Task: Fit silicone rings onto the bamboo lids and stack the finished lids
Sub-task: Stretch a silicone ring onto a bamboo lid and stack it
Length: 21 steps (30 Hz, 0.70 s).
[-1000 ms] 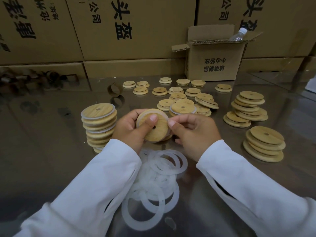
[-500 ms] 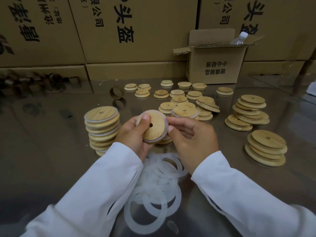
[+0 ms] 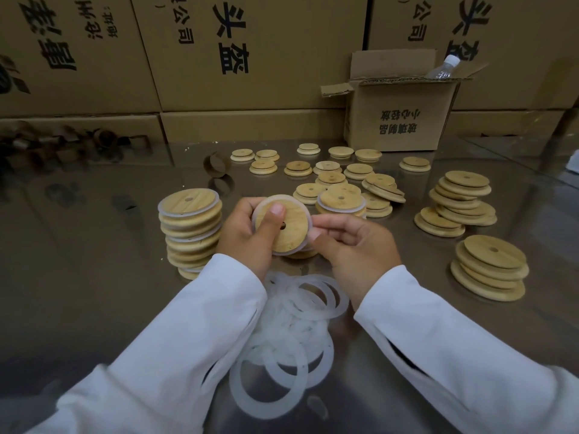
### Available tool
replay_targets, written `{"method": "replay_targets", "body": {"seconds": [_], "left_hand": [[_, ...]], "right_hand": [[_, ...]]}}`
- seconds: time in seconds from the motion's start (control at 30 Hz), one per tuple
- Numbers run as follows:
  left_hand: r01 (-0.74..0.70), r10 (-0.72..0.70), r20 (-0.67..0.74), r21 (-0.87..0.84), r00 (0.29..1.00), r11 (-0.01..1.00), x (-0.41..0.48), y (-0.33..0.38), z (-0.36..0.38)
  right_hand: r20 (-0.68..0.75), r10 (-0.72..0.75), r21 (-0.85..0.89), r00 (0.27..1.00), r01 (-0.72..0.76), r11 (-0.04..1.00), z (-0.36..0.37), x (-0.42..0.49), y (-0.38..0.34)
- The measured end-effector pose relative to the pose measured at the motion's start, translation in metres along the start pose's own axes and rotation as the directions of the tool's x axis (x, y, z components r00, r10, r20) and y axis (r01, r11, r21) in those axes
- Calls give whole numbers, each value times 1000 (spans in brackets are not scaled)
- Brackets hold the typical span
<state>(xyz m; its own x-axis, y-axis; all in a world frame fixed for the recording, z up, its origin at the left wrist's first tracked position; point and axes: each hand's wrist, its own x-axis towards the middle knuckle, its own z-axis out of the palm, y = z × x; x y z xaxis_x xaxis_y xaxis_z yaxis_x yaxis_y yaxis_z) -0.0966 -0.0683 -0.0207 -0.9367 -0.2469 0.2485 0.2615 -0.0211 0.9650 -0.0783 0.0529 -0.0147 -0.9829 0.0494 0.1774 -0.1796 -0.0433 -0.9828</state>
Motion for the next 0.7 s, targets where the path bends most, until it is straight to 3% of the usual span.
{"method": "replay_targets", "body": {"seconds": [0.27,0.53,0.6,0.7], "left_hand": [[84,-82,16,-146,996,986,1,-5,1],[113,-60,229,-227,972,967,-3,-4,0],[118,-57,233,-257,971,959,-3,-3,0],[65,-40,127,-201,991,977,1,-3,-3]], "right_hand": [[-46,60,12,997,-60,998,-3,6,0],[63,-159,-204,985,169,964,-11,9,-7],[-9,-182,-180,983,178,968,-19,15,-11],[-301,-127,-62,945,114,992,-35,30,-15]]}}
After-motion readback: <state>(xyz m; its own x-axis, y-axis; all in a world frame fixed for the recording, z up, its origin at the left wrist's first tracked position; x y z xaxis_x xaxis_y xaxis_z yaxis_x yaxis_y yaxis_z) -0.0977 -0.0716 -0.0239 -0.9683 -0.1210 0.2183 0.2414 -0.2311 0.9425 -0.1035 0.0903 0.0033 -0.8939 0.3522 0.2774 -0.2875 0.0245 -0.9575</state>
